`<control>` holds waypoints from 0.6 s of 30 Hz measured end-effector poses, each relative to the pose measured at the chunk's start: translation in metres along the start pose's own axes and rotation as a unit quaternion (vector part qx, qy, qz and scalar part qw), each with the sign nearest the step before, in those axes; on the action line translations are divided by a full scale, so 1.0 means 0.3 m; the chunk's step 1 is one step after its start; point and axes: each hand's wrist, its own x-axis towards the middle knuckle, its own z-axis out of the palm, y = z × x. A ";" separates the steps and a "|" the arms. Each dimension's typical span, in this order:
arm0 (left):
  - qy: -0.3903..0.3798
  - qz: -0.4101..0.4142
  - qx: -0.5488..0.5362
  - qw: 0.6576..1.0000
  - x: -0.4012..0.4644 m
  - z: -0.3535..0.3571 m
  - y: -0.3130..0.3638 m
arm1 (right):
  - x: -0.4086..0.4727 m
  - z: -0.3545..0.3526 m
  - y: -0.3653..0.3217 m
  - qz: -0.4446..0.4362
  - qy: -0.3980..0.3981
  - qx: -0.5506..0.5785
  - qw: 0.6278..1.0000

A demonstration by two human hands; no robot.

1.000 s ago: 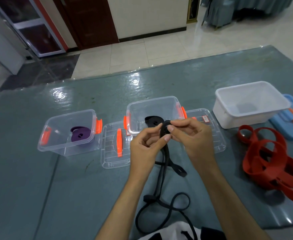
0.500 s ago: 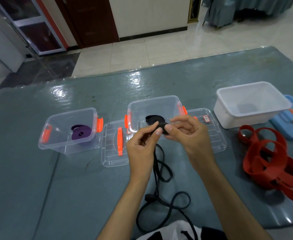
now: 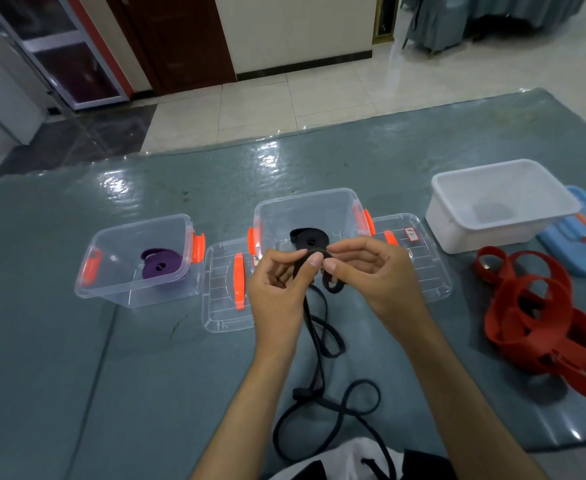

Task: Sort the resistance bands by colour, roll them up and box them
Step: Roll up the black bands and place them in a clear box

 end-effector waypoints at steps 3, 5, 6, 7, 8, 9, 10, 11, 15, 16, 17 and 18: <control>-0.011 0.015 0.031 0.999 0.009 -0.023 -0.005 | 0.007 -0.009 0.008 -0.003 -0.042 -0.027 0.999; -0.012 0.019 0.045 0.999 0.007 -0.030 -0.012 | 0.007 -0.017 0.010 -0.019 -0.060 -0.056 0.996; -0.012 0.020 0.051 0.998 0.009 -0.033 -0.016 | 0.006 -0.020 0.009 -0.035 -0.065 -0.078 0.994; -0.011 0.021 0.053 0.998 0.013 -0.036 -0.021 | 0.004 -0.023 0.008 -0.057 -0.071 -0.105 0.990; -0.009 0.021 0.053 0.998 0.018 -0.040 -0.022 | 0.000 -0.026 0.011 -0.082 -0.076 -0.136 0.984; -0.008 0.019 0.052 0.998 0.024 -0.044 -0.022 | -0.003 -0.027 0.016 -0.105 -0.074 -0.158 0.979; -0.010 0.018 0.054 0.998 0.028 -0.048 -0.020 | -0.006 -0.029 0.020 -0.120 -0.061 -0.166 0.977; -0.016 0.018 0.059 0.998 0.030 -0.051 -0.018 | -0.007 -0.032 0.024 -0.125 -0.039 -0.163 0.978; -0.074 0.010 0.074 0.994 0.020 -0.056 -0.010 | -0.005 -0.049 0.025 -0.119 0.020 -0.124 0.985; -0.093 0.000 0.074 0.993 0.018 -0.055 -0.009 | -0.005 -0.050 0.023 -0.117 0.026 -0.113 0.986; -0.110 -0.010 0.074 0.991 0.017 -0.052 -0.008 | -0.005 -0.048 0.017 -0.111 0.030 -0.096 0.989; -0.121 -0.016 0.075 0.990 0.017 -0.047 -0.005 | -0.004 -0.045 0.013 -0.101 0.034 -0.074 0.992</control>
